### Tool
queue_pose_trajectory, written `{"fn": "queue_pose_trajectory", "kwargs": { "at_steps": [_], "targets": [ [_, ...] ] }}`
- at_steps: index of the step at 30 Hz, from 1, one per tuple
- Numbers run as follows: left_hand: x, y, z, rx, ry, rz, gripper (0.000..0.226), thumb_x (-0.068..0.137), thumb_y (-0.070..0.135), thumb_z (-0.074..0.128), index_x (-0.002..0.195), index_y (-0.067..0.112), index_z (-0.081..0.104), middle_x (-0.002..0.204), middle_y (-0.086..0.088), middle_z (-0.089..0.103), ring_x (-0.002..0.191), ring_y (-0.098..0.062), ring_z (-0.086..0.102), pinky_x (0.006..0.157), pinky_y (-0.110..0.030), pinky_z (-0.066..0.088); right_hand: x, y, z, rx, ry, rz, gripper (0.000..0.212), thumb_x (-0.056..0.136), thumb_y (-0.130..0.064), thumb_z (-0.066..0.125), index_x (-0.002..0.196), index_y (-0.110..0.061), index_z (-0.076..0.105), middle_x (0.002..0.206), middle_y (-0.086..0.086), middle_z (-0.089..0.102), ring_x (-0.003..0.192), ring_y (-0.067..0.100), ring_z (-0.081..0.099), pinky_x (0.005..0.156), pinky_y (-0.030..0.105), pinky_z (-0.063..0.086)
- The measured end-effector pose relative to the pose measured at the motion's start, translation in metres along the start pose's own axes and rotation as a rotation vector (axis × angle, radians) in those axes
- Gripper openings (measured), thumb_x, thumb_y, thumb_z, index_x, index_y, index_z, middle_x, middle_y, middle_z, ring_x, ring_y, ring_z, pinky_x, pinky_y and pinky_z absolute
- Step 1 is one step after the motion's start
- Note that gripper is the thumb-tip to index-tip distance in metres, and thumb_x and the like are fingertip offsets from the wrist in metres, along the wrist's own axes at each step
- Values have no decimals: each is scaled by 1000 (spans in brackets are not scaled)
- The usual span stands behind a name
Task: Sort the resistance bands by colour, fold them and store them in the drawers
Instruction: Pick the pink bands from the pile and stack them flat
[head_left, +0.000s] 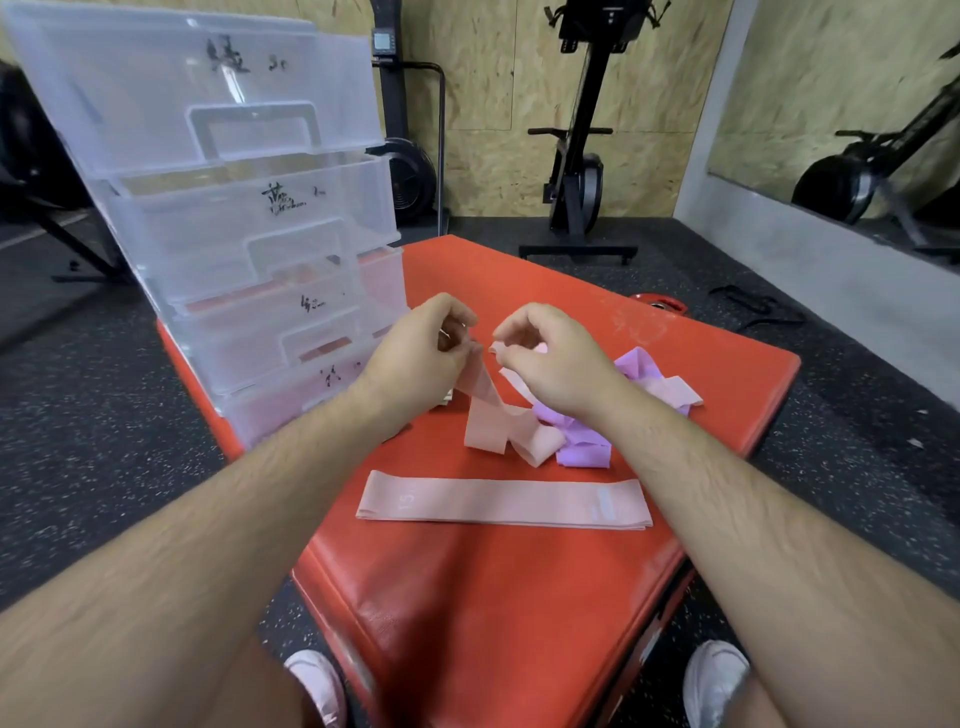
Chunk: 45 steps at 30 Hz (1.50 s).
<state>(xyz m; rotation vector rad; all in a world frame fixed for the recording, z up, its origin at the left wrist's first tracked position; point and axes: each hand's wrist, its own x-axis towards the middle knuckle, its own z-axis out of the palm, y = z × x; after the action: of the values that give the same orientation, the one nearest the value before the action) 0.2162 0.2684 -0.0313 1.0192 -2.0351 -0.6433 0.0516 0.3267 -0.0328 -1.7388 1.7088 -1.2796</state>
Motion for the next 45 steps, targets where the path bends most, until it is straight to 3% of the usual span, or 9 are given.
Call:
{"fn": "queue_pose_trajectory", "kwargs": {
  "at_steps": [4, 9, 12, 16, 27, 32, 38, 42, 45],
  "targets": [
    [-6, -10, -13, 73, -18, 67, 15, 88, 9, 67, 90, 24, 67, 85, 9, 66, 78, -3, 59, 68, -12, 42, 8, 6, 21, -23, -214, -37, 34, 91, -12, 65, 122, -25, 60, 122, -9, 64, 114, 4, 58, 85, 8, 40],
    [-8, -25, -31, 86, 35, 92, 9, 88, 13, 70, 88, 22, 69, 86, 7, 68, 77, 1, 58, 69, -7, 40, 14, 10, 36, 13, -312, -23, 6, 90, -17, 71, 88, -17, 65, 83, 3, 62, 76, 16, 56, 78, 50, 53],
    [-8, -28, -41, 21, 112, 50, 11, 89, 9, 69, 88, 20, 69, 85, 10, 67, 79, 1, 58, 69, -9, 42, 16, 12, 31, -131, -351, 1, 22, 87, -27, 75, 93, -8, 65, 81, 1, 58, 74, 13, 52, 73, 42, 48],
    [-6, -29, -52, -102, 195, -21, 15, 88, 5, 68, 86, 19, 69, 81, 15, 66, 71, 11, 57, 69, -7, 41, 10, 18, 18, -313, -444, 88, 15, 89, -33, 72, 81, -27, 62, 73, -9, 58, 65, 9, 57, 59, 24, 47],
    [-6, -39, -52, -199, 242, -130, 7, 92, 8, 66, 91, 15, 68, 79, 8, 64, 58, 10, 54, 56, -7, 42, -4, 33, -44, -569, -378, 174, 15, 84, -36, 70, 89, -23, 66, 85, -5, 65, 78, 16, 61, 74, 39, 51],
    [-7, -43, -58, -314, 301, -203, 17, 92, 12, 68, 82, 26, 67, 82, 5, 67, 75, -9, 60, 70, -24, 52, -23, 54, -72, -597, -406, 292, 19, 67, -42, 65, 85, -36, 67, 81, -3, 70, 77, 21, 66, 75, 45, 54],
    [-19, -71, -59, -219, 89, -348, 12, 86, 15, 75, 77, 23, 73, 88, -10, 72, 76, -22, 63, 76, -41, 56, -40, 65, -95, -325, -400, 340, 12, 86, -11, 74, 95, -17, 70, 77, -3, 65, 68, 14, 59, 68, 34, 52],
    [-41, -78, -47, -88, -43, -375, 8, 86, 11, 75, 81, 11, 69, 72, -1, 69, 67, -19, 62, 66, -29, 59, -55, 74, -103, -204, -360, 398, 24, 84, -2, 74, 101, -16, 66, 72, 3, 63, 61, 16, 56, 59, 28, 48],
    [-58, -75, -36, -14, -110, -362, 16, 85, 11, 76, 75, 15, 64, 54, 10, 62, 50, -4, 56, 45, -10, 43, -68, 81, -101, -221, -402, 396, 27, 81, -2, 76, 101, -18, 65, 62, -1, 57, 55, 16, 51, 55, 26, 44]
  ]
}}
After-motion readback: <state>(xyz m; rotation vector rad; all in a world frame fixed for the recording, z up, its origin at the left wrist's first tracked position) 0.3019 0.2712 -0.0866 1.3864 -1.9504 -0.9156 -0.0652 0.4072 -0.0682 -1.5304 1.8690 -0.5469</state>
